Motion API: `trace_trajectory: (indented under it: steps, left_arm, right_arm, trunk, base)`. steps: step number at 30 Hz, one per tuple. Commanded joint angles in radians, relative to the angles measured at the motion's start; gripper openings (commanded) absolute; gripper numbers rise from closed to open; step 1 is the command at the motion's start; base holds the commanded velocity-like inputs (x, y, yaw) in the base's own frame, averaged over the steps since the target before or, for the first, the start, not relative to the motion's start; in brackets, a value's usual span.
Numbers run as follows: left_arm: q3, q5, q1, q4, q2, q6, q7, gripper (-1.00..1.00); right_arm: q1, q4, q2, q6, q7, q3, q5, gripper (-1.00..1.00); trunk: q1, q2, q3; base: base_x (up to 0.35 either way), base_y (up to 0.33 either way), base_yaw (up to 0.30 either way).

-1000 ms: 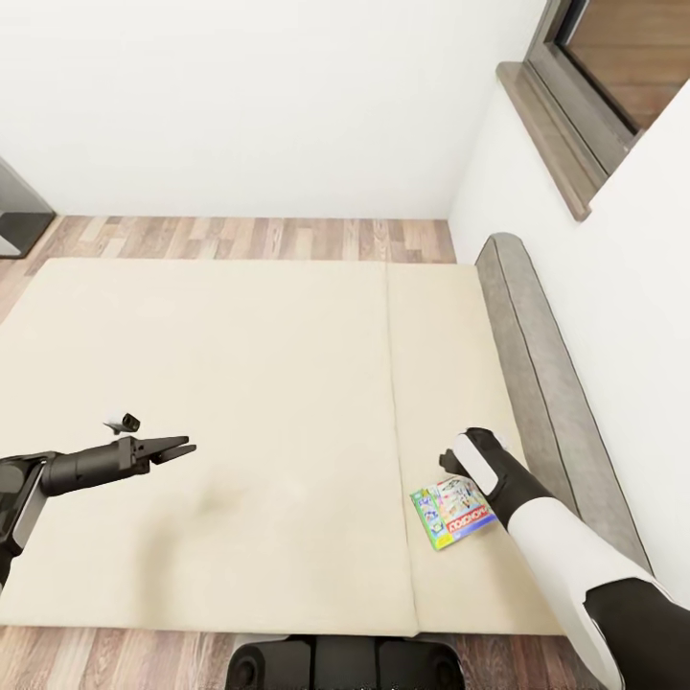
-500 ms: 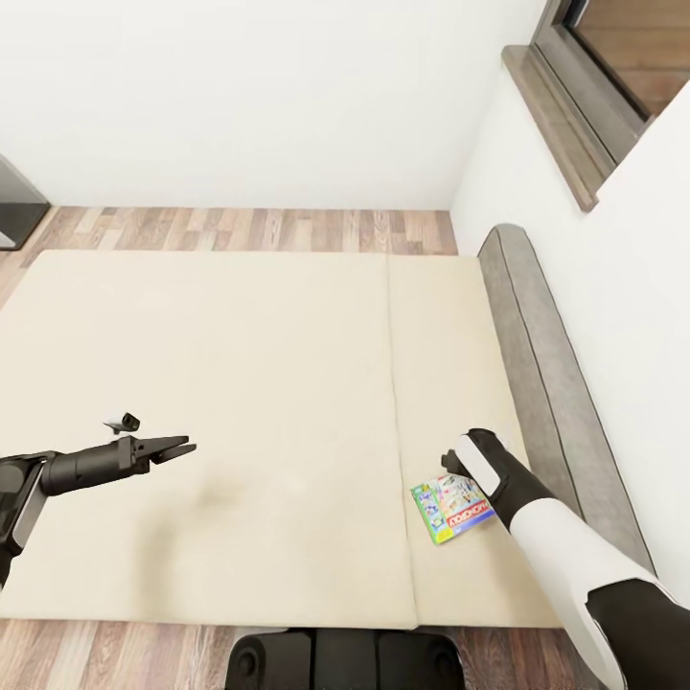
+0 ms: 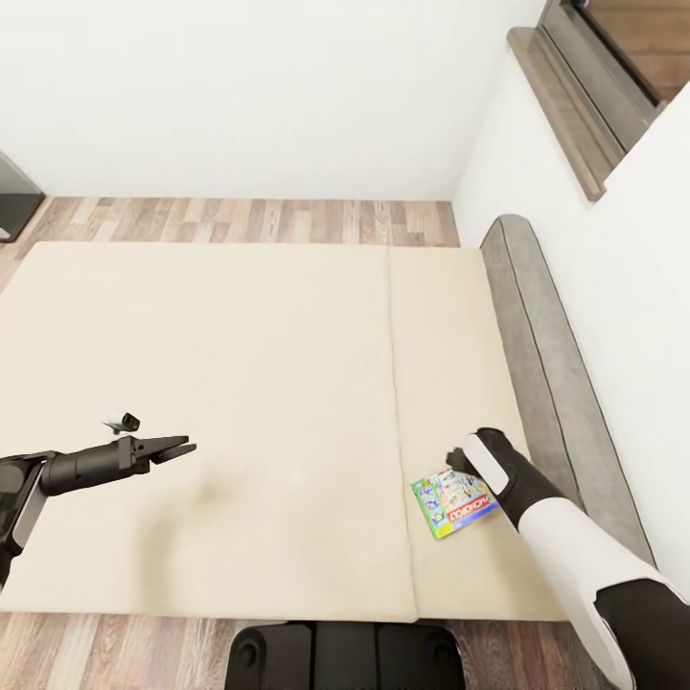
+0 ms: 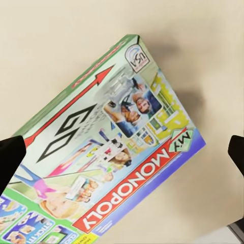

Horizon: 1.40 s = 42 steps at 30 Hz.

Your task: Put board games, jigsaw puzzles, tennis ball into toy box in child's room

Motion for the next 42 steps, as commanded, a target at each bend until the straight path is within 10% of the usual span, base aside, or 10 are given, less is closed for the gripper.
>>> trace_trajectory:
  steps: [1,28,42]
  left_arm:
    - [0.0,0.0,0.0,0.0,0.0,0.011,-0.004,1.0]
    - [0.0,0.0,0.0,0.0,0.0,0.009,-0.004,1.0]
    - [0.001,0.0,0.0,0.0,0.0,0.009,-0.004,1.0]
  right_arm:
    - [-0.001,-0.001,-0.009,-0.004,-0.004,0.008,-0.012,1.0]
    - [0.0,-0.002,-0.042,-0.026,0.02,-0.053,-0.014,1.0]
    - [-0.002,-0.002,-0.069,-0.017,0.181,-0.081,-0.015,1.0]
  trunk:
    - [0.0,-0.002,-0.003]
    - [0.0,-0.002,-0.01]
    - [0.0,-0.002,-0.01]
  base:
    - [0.0,0.0,0.0]
    - [0.0,0.0,0.0]
    - [0.0,0.0,0.0]
